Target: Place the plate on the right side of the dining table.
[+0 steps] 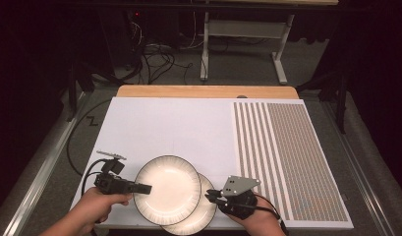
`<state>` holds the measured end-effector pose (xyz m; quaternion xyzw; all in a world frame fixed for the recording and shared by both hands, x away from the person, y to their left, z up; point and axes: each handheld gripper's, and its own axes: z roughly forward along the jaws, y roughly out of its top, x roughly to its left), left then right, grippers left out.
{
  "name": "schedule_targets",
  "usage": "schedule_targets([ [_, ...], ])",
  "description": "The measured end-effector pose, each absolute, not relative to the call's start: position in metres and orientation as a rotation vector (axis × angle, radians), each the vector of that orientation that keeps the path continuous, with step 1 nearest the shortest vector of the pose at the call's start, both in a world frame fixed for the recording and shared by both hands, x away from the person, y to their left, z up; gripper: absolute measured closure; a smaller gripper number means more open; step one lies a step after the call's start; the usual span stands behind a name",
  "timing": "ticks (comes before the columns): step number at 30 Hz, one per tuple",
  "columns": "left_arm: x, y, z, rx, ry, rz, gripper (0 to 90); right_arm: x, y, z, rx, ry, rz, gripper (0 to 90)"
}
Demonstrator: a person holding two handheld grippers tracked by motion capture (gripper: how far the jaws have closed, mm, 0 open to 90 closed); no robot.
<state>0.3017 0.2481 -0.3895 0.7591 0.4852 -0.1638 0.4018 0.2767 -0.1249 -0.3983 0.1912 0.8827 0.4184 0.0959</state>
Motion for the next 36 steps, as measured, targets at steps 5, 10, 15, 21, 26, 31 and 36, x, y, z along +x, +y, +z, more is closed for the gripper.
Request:
schedule_targets([
  [5, 0.301, 0.25, -0.389, 1.902, 1.214, -0.387, 78.5, 0.278, -0.131, -0.397, 0.584, 2.598, 1.25, 80.6],
  [10, 0.301, 0.251, -0.389, 1.895, 1.202, -0.348, 78.8, 0.281, -0.138, -0.395, 0.615, 2.575, 1.256, 77.9],
  [15, 0.3, 0.252, -0.388, 1.886, 1.18, -0.298, 79.0, 0.283, -0.144, -0.393, 0.643, 2.545, 1.266, 75.8],
  [21, 0.3, 0.252, -0.389, 1.872, 1.15, -0.251, 79.3, 0.286, -0.155, -0.39, 0.683, 2.505, 1.277, 73.1],
  [26, 0.299, 0.253, -0.387, 1.868, 1.121, -0.196, 79.7, 0.287, -0.163, -0.39, 0.71, 2.478, 1.279, 71.0],
  [31, 0.3, 0.254, -0.387, 1.852, 1.107, -0.15, 79.9, 0.287, -0.17, -0.388, 0.73, 2.449, 1.287, 68.5],
  [36, 0.299, 0.253, -0.387, 1.846, 1.06, -0.087, 80.0, 0.288, -0.177, -0.386, 0.753, 2.416, 1.295, 65.9],
])
